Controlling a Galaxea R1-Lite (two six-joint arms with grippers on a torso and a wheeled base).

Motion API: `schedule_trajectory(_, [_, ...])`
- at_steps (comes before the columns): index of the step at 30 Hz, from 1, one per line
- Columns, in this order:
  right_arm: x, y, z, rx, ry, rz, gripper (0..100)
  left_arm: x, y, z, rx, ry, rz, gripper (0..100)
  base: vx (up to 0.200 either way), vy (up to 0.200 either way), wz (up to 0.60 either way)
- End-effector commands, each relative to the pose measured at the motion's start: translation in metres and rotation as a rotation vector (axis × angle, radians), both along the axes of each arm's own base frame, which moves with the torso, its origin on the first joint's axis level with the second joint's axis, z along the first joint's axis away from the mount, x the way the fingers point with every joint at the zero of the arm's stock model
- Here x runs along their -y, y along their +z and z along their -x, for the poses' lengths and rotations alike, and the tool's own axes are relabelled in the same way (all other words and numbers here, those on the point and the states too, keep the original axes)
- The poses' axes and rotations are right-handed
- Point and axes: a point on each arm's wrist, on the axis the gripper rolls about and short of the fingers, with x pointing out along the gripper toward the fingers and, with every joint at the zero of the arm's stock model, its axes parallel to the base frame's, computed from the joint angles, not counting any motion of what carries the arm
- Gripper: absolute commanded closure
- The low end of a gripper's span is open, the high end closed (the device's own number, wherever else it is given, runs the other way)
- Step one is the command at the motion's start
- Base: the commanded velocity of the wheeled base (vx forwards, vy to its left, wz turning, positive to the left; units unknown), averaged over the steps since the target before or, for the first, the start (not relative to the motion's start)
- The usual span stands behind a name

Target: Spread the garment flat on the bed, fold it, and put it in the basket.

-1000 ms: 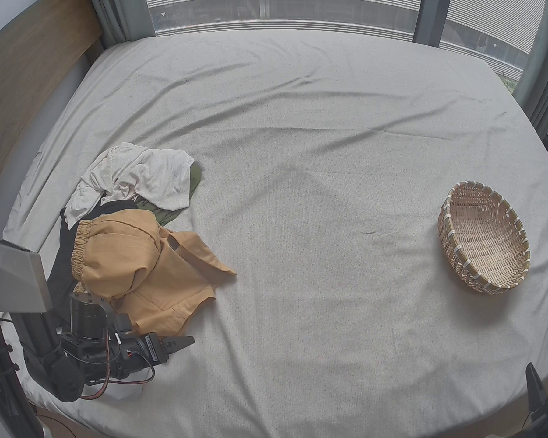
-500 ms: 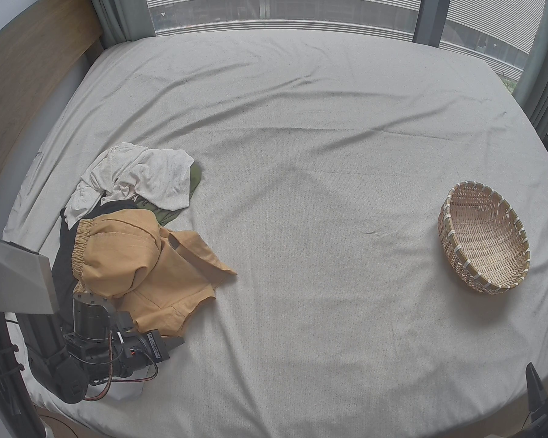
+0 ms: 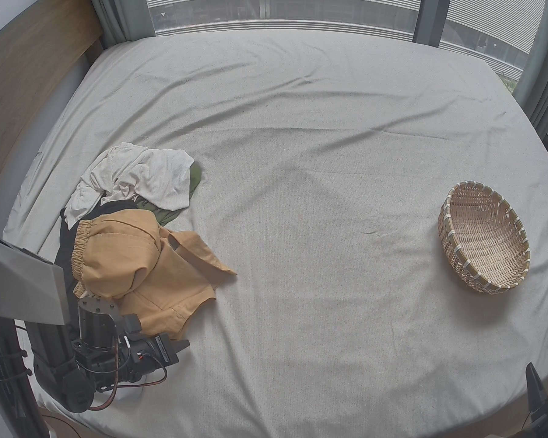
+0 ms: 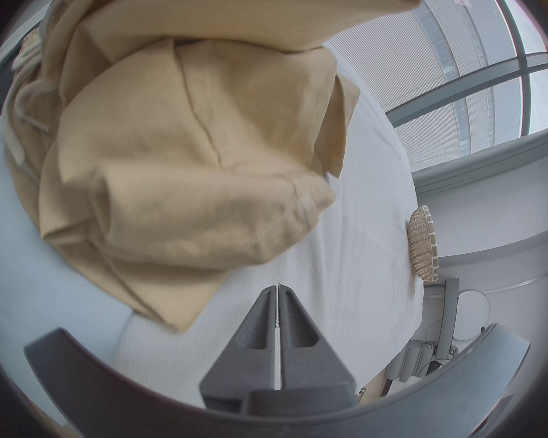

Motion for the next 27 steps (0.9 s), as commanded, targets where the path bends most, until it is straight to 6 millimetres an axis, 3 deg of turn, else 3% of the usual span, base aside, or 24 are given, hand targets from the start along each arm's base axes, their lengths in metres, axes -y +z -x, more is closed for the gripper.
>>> schedule_trajectory(1, [0.000, -0.005, -0.001, -0.013, 0.000, 0.000, 0, -0.002, -0.004, 0.010, -0.040, -0.003, -0.015, 100, 0.000, 0.000, 0.00])
schedule_trajectory(3, [0.000, -0.005, -0.001, -0.013, 0.000, 0.000, 0, -0.006, -0.004, 0.019, -0.054, -0.001, -0.025, 100, 0.000, 0.000, 0.00])
schedule_trajectory(4, [0.000, -0.005, -0.001, -0.013, 0.000, 0.000, 0, -0.007, -0.002, 0.022, -0.047, 0.000, -0.022, 0, 0.000, 0.000, 0.00])
schedule_trajectory(20, [0.000, -0.005, -0.001, -0.013, 0.000, 0.000, 0, -0.008, -0.022, 0.018, -0.079, 0.064, -0.084, 0, 0.000, 0.000, 0.00])
schedule_trajectory(27, [0.000, -0.005, -0.001, -0.013, 0.000, 0.000, 0, -0.005, -0.017, -0.006, 0.035, 0.138, -0.092, 0, 0.000, 0.000, 0.00])
